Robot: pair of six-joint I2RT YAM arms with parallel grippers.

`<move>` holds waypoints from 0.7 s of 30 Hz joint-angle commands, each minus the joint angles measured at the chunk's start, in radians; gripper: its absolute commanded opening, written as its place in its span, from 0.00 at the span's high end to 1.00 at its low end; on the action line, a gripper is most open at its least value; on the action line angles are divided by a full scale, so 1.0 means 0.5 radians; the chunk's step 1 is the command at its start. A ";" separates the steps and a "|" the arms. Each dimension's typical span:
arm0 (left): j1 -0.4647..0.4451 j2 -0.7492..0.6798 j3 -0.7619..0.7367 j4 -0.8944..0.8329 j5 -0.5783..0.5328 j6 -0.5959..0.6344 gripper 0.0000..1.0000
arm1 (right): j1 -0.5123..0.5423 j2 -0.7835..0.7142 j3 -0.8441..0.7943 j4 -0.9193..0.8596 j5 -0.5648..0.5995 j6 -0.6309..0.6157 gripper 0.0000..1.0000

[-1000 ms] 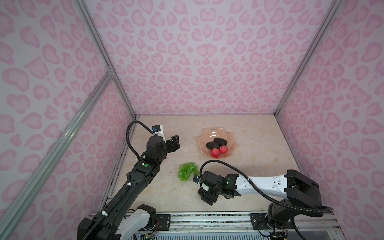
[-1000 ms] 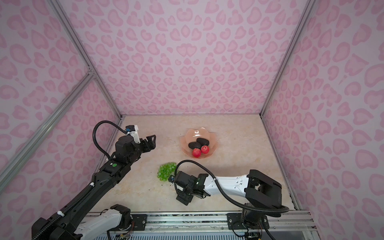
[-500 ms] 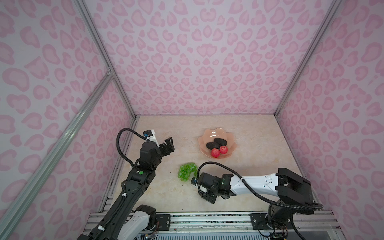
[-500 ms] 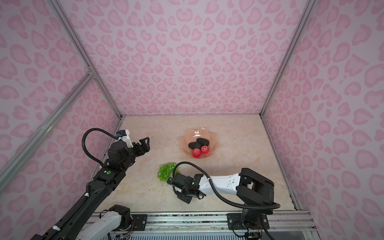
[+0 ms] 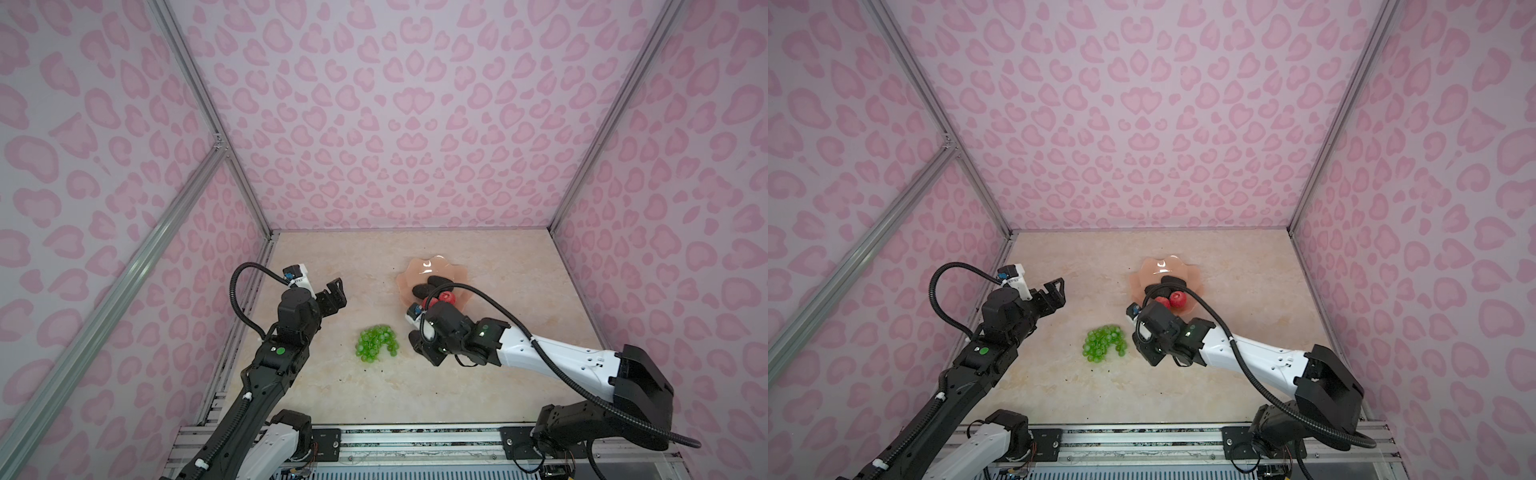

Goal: Place and organize the fake fruits in the fruit bowl
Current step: 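Place the last avocado in the bowl with the right gripper, then move the right gripper to the green grapes and grasp the bunch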

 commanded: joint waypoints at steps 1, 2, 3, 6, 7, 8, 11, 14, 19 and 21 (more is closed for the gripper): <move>0.002 -0.042 -0.031 0.052 -0.032 -0.024 0.08 | -0.269 -0.074 0.059 -0.077 0.203 0.122 0.78; 0.002 -0.054 -0.041 0.052 -0.028 -0.024 0.07 | -0.369 -0.073 0.080 -0.066 0.257 0.149 0.78; 0.003 -0.064 -0.043 0.052 -0.020 -0.021 0.07 | -0.450 -0.064 0.095 -0.046 0.277 0.165 0.78; 0.001 -0.080 -0.041 0.031 0.013 -0.003 0.07 | -0.678 0.021 0.170 0.028 0.309 0.173 0.77; 0.002 -0.083 -0.040 0.027 0.027 0.003 0.07 | -0.728 0.063 0.196 0.053 0.335 0.170 0.77; 0.002 -0.091 -0.040 0.018 0.046 0.011 0.07 | -0.783 0.114 0.229 0.070 0.343 0.166 0.77; 0.002 -0.104 -0.047 -0.004 0.109 0.016 0.07 | -0.932 0.288 0.322 0.105 0.293 0.179 0.77; 0.002 -0.117 -0.074 -0.013 0.183 0.004 0.08 | -1.006 0.437 0.381 0.166 0.254 0.182 0.77; 0.003 -0.139 -0.119 -0.061 0.248 -0.019 0.08 | -1.039 0.642 0.471 0.204 0.269 0.166 0.75; 0.004 -0.149 -0.138 -0.077 0.282 -0.043 0.08 | -1.045 0.702 0.477 0.234 0.267 0.169 0.74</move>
